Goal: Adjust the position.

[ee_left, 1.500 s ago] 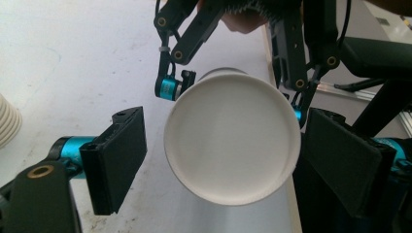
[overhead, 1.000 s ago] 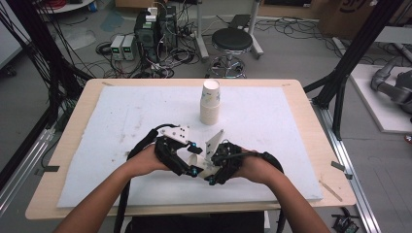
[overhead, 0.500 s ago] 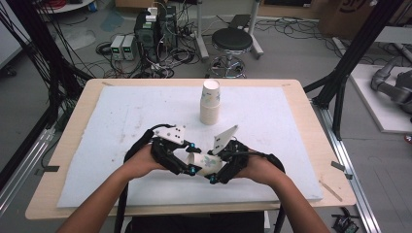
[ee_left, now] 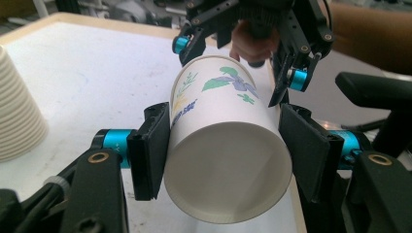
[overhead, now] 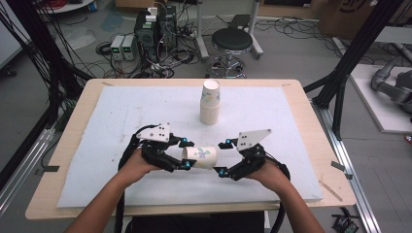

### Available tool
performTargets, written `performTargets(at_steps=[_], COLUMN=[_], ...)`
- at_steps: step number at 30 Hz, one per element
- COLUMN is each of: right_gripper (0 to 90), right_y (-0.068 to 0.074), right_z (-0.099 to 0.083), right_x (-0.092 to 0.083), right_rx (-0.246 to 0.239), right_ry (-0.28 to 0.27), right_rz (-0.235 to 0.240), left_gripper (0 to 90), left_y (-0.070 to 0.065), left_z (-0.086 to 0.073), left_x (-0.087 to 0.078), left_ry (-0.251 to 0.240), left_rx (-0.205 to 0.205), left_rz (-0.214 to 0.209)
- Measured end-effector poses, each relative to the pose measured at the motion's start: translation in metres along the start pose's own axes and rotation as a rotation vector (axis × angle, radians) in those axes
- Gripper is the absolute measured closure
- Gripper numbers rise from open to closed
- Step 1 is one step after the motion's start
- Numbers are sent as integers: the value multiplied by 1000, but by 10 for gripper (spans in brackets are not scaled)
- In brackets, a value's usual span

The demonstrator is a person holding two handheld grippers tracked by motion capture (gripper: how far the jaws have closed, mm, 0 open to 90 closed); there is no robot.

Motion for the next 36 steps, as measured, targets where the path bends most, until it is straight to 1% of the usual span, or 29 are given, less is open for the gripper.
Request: performTargets(at_steps=[2,4,6,8,9,10,14,16,21,22,23,24,27,28,31,32,35,36], right_gripper=[193,194,194,195,196,196,196,196,196,196,196,196,196,196,196,200,220,255], right_y=[-1,0,1,2,2,3,2,3,5,6,7,8,11,11,14,15,17,18], right_z=[-2,-4,-7,-9,-11,-13,-17,-16,-16,-15,-14,-13,-11,-11,-9,-9,-8,-8], right_x=[-2,-4,-5,-4,-3,-2,0,-1,-1,0,0,1,5,5,8,9,9,9], right_rx=[11,17,25,32,31,38,47,50,42,42,45,41,33,33,23,23,6,2], right_ry=[-43,-91,-125,-167,-187,-194,-195,-207,-216,-219,-226,-229,-224,-224,-228,-226,-230,-236], right_rz=[-18,-24,-37,-40,-39,-38,-31,-21,6,9,25,29,52,52,77,83,102,115], left_gripper=[377,377,377,377,377,378,378,378,378,378,378,378,378,378,379,379,380,380], left_y=[0,1,0,0,0,-1,-3,-5,-8,-9,-10,-11,-14,-16,-18,-19,-19,-19], left_z=[-1,-2,-4,-5,-5,-5,-5,-5,-5,-5,-5,-4,-3,-3,-3,-3,-2,-2], left_x=[-2,-4,-6,-7,-7,-7,-5,-4,0,0,1,2,4,5,8,9,9,9], left_ry=[-32,-55,-86,-110,-120,-127,-128,-131,-131,-129,-131,-130,-136,-135,-128,-131,-140,-143], left_rx=[-2,0,-6,-8,-10,-11,-1,0,5,8,6,13,16,15,18,15,12,11], left_rz=[15,23,28,35,32,30,19,10,-16,-25,-31,-39,-71,-82,-102,-108,-125,-131])
Point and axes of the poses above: each handheld gripper's, and its own axes: x roughly forward along the jaws, z roughly out of its top, y roughly to its left, the point moved 6 cm from there along x, roughly forward along the jaws, and after that the axes turned 1 degree about z, right-handed, at the moved point
